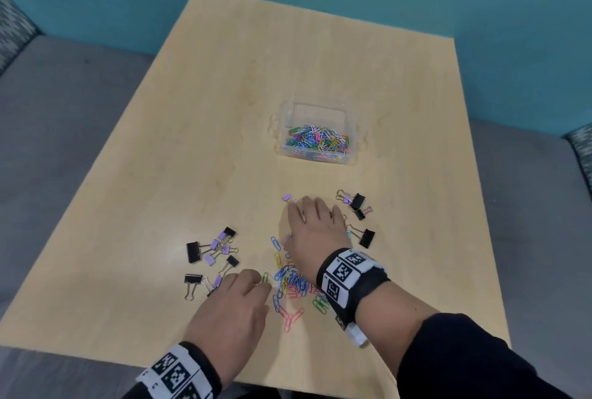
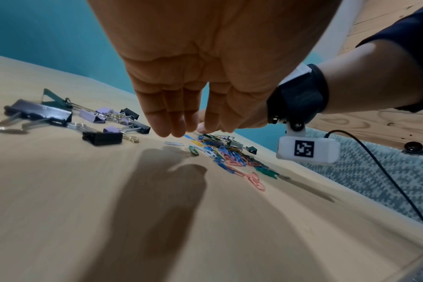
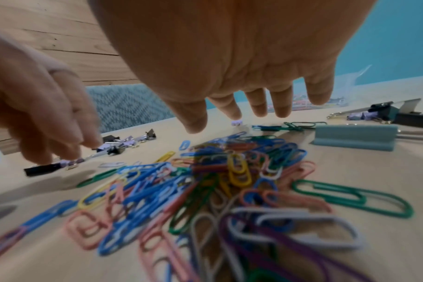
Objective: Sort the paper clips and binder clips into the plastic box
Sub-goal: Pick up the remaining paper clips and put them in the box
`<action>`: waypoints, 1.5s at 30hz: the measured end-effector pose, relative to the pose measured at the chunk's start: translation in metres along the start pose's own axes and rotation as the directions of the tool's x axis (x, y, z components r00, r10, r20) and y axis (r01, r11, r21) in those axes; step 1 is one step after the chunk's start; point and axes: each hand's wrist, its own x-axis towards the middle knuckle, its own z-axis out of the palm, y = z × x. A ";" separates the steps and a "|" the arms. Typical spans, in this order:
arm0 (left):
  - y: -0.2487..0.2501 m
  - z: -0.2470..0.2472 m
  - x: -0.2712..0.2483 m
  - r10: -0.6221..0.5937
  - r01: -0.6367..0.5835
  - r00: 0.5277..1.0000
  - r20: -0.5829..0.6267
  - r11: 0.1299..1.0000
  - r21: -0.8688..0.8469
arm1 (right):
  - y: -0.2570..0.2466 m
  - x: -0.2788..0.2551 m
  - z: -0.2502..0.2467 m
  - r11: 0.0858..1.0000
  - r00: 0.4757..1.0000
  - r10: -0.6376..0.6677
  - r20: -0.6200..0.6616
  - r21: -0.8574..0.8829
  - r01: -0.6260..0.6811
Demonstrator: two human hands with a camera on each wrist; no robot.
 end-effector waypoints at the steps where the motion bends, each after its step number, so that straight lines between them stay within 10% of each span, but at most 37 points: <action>1: -0.001 0.001 0.000 -0.004 0.004 1.000 0.009 1.000 0.006 | 0.001 0.002 -0.002 1.000 1.000 0.018 0.007 -0.005 -0.018; 30: -0.026 -0.015 0.085 -0.133 0.049 0.975 0.179 0.911 0.408 | -0.012 -0.038 -0.006 0.987 0.973 -0.144 0.179 -0.046 0.155; 37: -0.032 -0.023 0.077 -0.120 0.117 0.993 -0.001 0.967 0.226 | 0.005 -0.017 -0.013 0.997 0.988 0.006 0.157 0.074 -0.017; 45: 0.010 0.008 0.051 -0.003 0.002 1.000 0.017 0.999 0.053 | -0.005 -0.043 -0.007 0.971 0.981 -0.143 0.132 0.209 0.114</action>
